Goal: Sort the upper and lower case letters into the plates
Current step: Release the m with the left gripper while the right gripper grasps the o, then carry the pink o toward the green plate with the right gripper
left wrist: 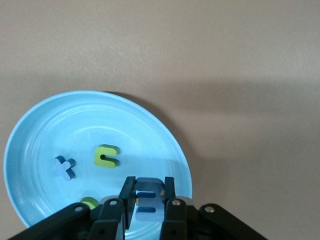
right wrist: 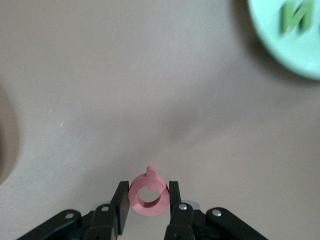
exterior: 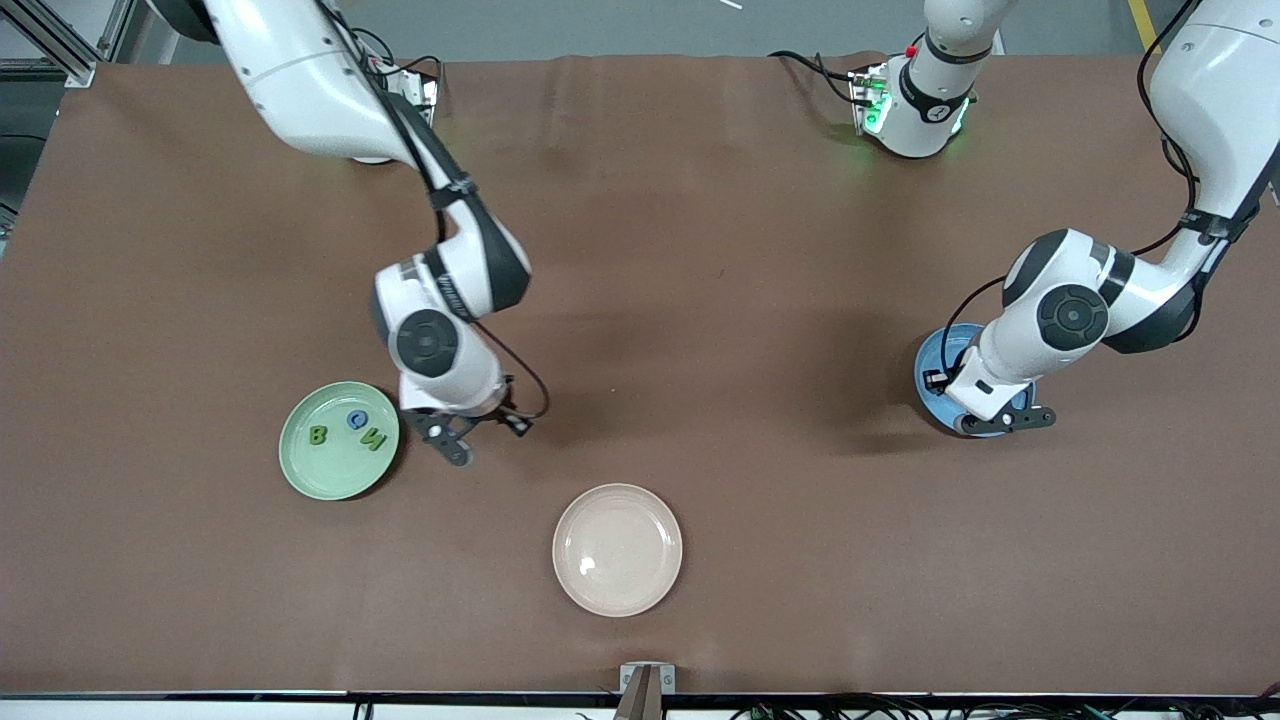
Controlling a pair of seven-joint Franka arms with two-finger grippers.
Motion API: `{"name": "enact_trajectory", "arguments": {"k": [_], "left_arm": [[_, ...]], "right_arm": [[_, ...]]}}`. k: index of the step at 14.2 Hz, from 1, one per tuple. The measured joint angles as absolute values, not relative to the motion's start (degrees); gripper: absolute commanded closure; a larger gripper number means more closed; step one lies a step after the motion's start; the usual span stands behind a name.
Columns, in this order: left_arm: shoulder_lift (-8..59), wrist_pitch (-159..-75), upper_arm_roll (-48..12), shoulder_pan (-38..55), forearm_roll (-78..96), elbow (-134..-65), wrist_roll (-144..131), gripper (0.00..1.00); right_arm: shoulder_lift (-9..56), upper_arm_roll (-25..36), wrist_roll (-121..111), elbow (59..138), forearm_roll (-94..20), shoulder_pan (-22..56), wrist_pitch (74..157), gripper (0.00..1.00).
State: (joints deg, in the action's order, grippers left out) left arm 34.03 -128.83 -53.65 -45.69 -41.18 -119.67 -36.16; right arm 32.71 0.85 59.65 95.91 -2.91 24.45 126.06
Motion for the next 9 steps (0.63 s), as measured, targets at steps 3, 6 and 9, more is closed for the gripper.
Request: {"name": "enact_trajectory", "arguments": {"k": [3,6,9], "left_arm": [[34.07,-130.7,-53.56,-45.78,-43.39,-121.85,-36.16,0.93],[34.66,-130.92,-52.94,-46.73,-46.54,-122.98,-36.16,0.93],[35.8,-132.06,-52.9,-48.13,-48.23,-123.65,-36.15,0.92]], "right_arm": [[28.99,0.91,47.61,101.65,-2.98,19.31,126.42,1.0],[27.98,1.04,37.27,105.11,-2.95,14.1,128.49,1.0],[27.99,1.13,27.12,107.73,-2.95,8.34,132.89,1.0]]}}
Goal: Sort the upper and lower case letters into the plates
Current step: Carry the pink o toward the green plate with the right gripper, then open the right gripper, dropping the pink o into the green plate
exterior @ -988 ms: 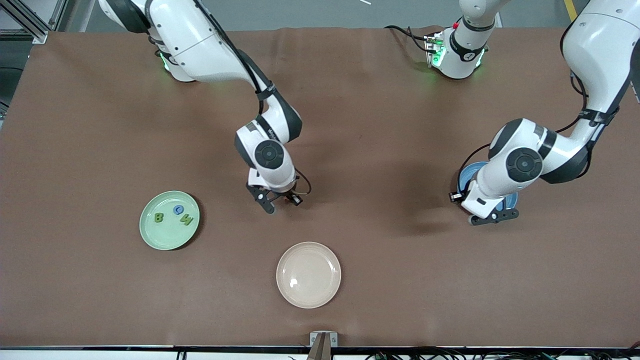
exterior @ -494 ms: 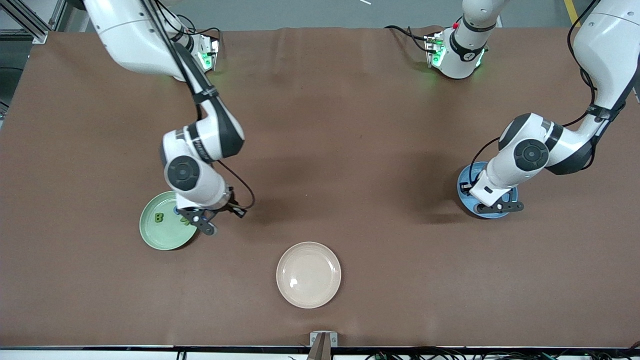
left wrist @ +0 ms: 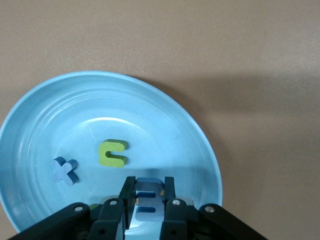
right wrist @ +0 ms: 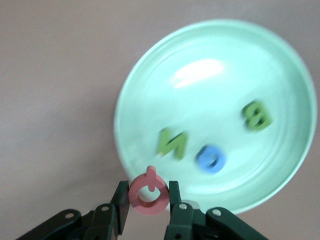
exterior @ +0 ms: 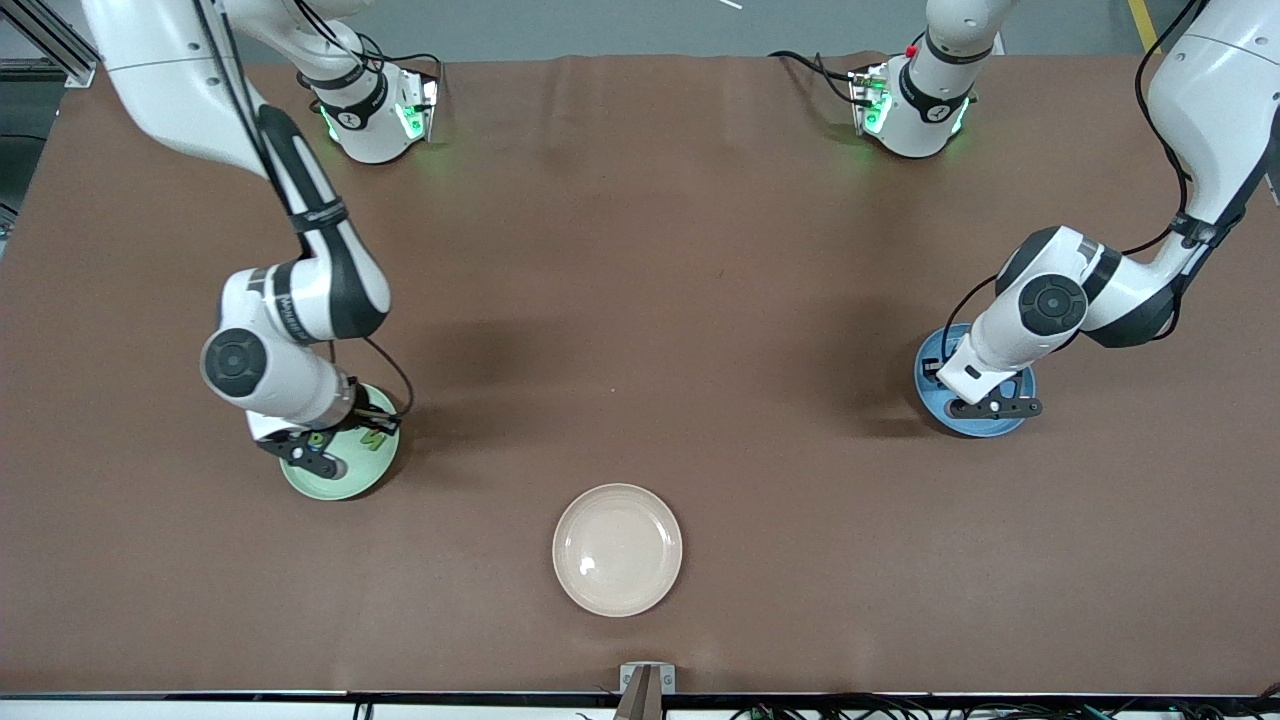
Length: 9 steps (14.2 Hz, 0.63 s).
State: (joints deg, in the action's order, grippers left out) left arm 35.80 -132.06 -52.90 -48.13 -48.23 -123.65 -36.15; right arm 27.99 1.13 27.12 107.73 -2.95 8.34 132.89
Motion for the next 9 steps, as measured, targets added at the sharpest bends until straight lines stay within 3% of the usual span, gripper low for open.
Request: {"name": "enact_trajectory", "arguments": {"k": [9], "left_arm": [[37.07,-134.66,-51.63,-48.31,-50.21,-124.97,-36.14,0.88]], "right_arm": [[32.54,1.1,19.62,109.46,-2.95,3.52,143.42,0.99]]}}
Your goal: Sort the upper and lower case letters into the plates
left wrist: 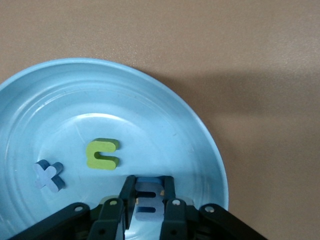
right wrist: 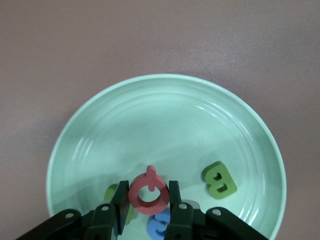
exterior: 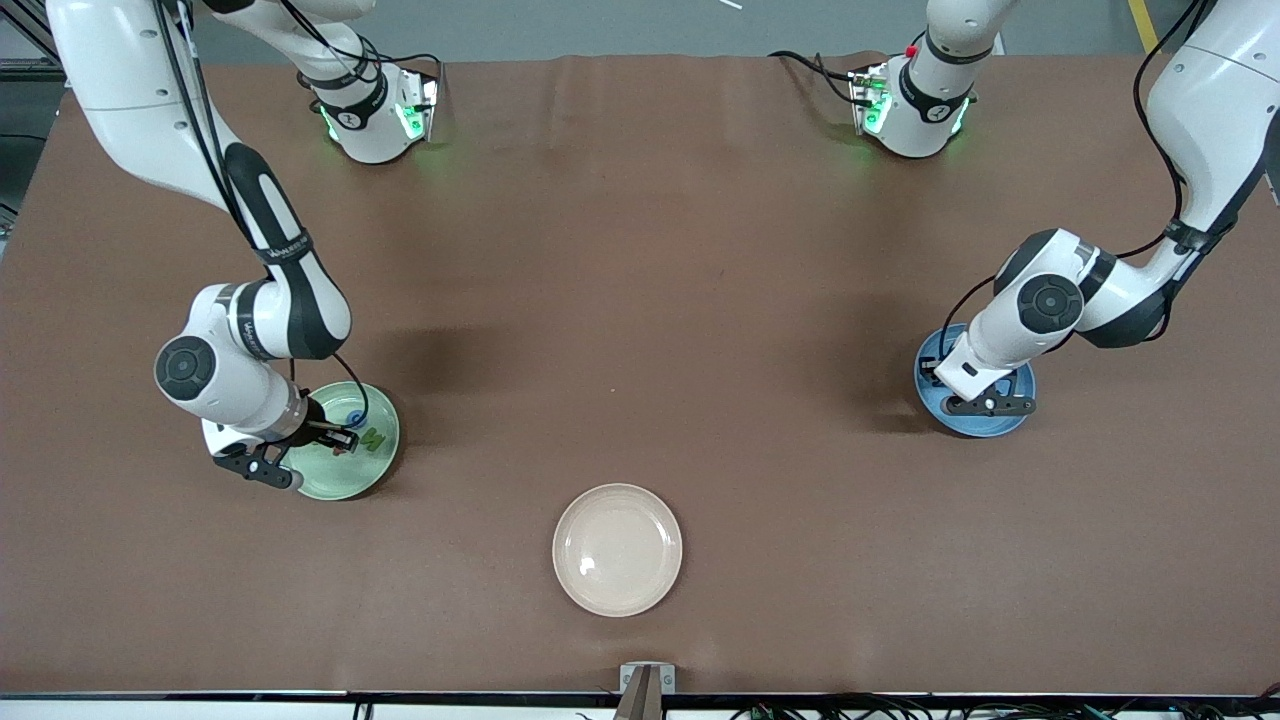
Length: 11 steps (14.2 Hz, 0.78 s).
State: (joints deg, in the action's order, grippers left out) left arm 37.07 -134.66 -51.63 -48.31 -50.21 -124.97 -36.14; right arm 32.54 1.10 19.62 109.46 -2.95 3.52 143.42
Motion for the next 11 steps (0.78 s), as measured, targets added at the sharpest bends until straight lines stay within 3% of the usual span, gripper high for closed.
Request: {"name": "enact_trajectory", "arguments": {"k": [1,2,4,5,9,10,11], "left_arm": [[37.07,-134.67,-51.63,-48.31,-50.21,-124.97,-36.14,0.88],[37.07,-134.67,-51.63,-48.31,-50.21,-124.97,-36.14,0.79],[37.07,-134.71,-51.63,-48.31,-50.22,-124.96,-36.15,0.16],[37.07,-134.76,-51.63,-48.31,-50.22,-124.93,-36.16,0.02],[36.75,-134.75,-51.92,-48.43,-50.22,-124.04,-36.18,0.01],[36.41,-134.41,-52.55,-48.69,-50.22,-123.57,-36.21,0.0],[35.99,-133.29,-53.8,-49.26,-49.88,-122.93,-36.36,0.0]], "right_arm": [[33.14,1.1,19.58,109.46,-2.94,3.33,143.92,0.99],[33.59,1.1,19.56,109.45,-2.94,3.21,144.39,0.99],[34.0,1.1,19.55,109.39,-2.94,3.03,144.65,0.98],[34.08,1.1,19.55,109.33,-2.94,2.95,144.69,0.98],[34.49,1.1,19.55,108.91,-2.94,2.79,144.79,0.94],[34.57,1.09,19.55,108.76,-2.94,2.79,144.79,0.85],[34.68,1.09,19.55,108.55,-2.94,2.79,144.79,0.57]]}}
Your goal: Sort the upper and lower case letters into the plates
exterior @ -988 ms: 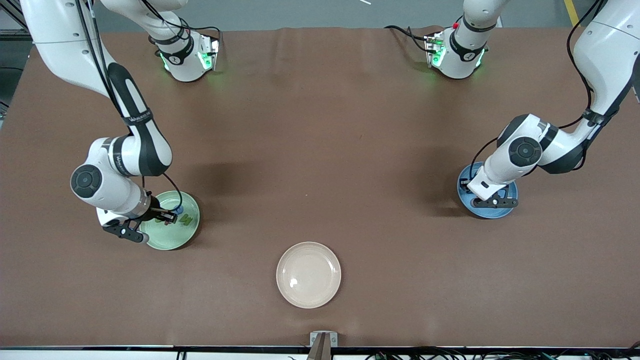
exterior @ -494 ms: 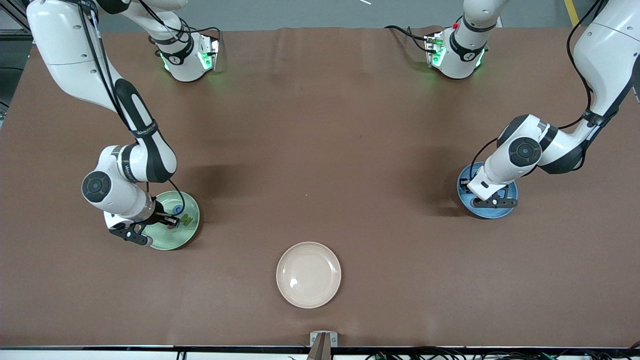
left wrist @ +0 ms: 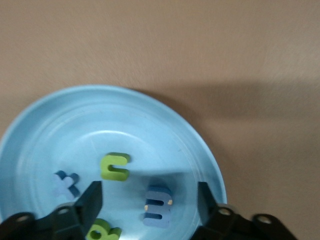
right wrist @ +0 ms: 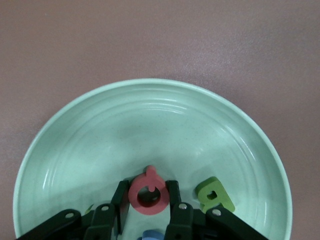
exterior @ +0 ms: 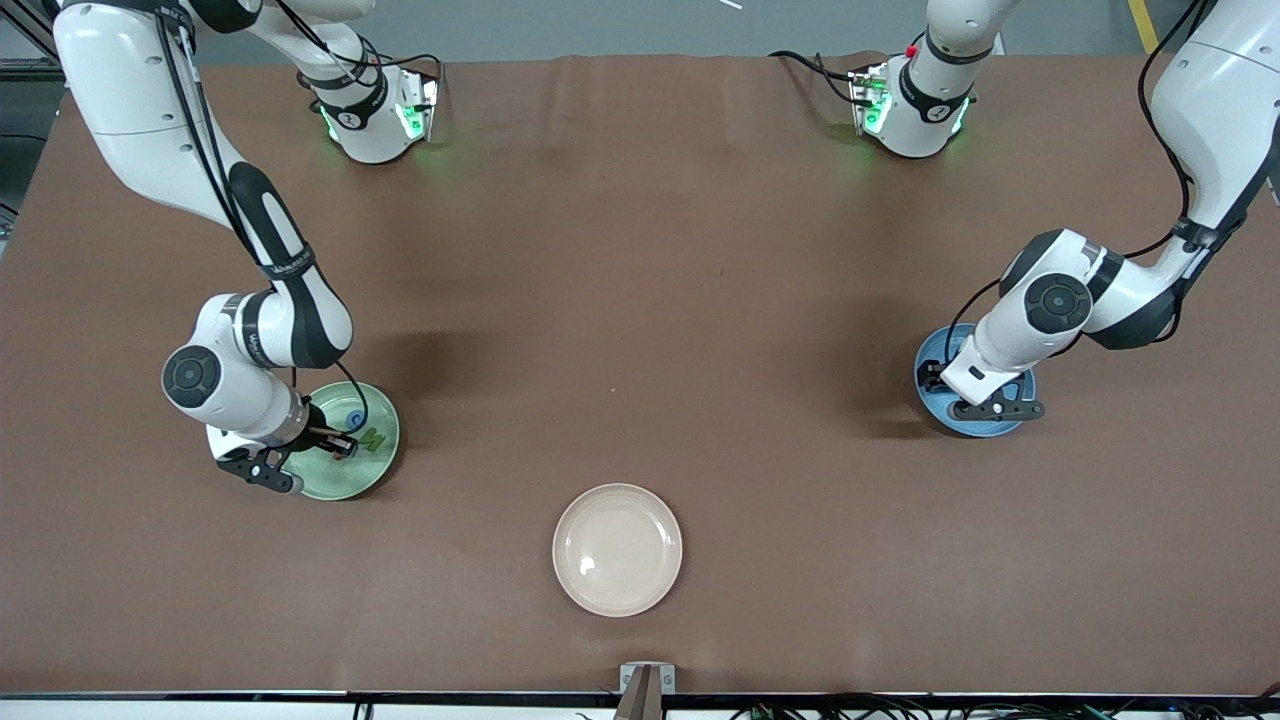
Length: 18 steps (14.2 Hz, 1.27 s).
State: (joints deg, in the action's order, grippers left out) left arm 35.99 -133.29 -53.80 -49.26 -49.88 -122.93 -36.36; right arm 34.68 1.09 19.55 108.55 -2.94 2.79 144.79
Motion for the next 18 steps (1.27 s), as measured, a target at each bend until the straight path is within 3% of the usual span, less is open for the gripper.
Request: {"name": "enact_trajectory", "arguments": {"k": [1,7,13,16,18], "left_arm": [[35.65,-131.23,-55.77,-50.25,-49.03,-121.95,-36.46,0.01],[34.34,-114.66,-66.01,-53.11,-41.8,-110.39,-36.44,0.01],[33.99,-102.71,-70.27,-54.24,-33.15,-95.67,-30.28,0.01],[34.0,-101.55,-70.33,-54.48,-32.54,-93.65,-29.71,0.01],[34.01,-101.42,-70.32,-54.5,-32.52,-93.67,-29.71,0.01]], "right_arm": [[34.79,1.09,19.55,108.38,-2.94,2.78,144.79,0.02],[34.92,0.99,19.17,106.37,-2.89,2.78,141.83,0.0],[27.58,1.76,10.2,102.42,-1.41,2.39,123.09,0.0],[21.16,2.15,8.24,100.83,-0.51,0.69,111.45,0.0],[18.42,2.15,7.72,95.46,-0.36,-0.33,99.8,0.0]]}}
